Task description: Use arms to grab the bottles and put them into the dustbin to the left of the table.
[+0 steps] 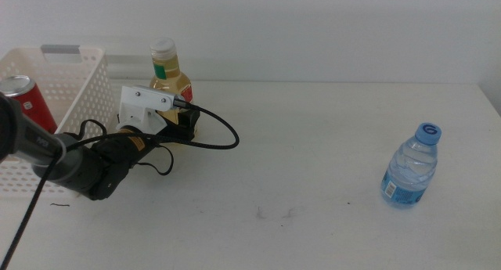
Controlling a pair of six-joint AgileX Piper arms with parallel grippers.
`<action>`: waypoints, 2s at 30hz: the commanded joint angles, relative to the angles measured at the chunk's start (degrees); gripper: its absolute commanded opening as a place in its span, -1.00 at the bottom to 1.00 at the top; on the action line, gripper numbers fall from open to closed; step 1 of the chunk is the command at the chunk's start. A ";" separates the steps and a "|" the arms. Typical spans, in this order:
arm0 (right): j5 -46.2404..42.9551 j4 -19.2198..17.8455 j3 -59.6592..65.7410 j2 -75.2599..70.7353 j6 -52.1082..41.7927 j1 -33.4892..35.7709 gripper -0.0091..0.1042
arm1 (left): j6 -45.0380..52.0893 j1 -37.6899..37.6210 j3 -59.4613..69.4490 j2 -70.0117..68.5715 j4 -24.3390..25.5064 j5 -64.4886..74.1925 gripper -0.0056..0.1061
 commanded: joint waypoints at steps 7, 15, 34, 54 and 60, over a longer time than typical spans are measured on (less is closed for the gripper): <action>-0.61 -0.29 0.20 -0.26 -0.17 -0.31 0.76 | -1.01 -0.08 1.20 -3.96 -1.28 3.27 -0.30; -0.61 -0.29 0.20 -0.26 -0.17 -0.31 0.76 | -2.83 -3.03 7.22 -32.11 0.71 41.35 -0.93; -0.61 -0.29 0.20 -0.26 -0.17 -0.31 0.76 | 28.98 11.70 -37.08 -37.90 -21.27 123.05 -0.71; -0.61 -0.29 0.20 -0.26 -0.17 -0.31 0.76 | 39.65 19.76 -45.75 -13.45 -29.20 123.05 0.78; -0.61 -0.29 0.20 -0.26 -0.17 -0.31 0.76 | 38.32 19.76 -45.75 -13.71 -29.45 123.05 0.78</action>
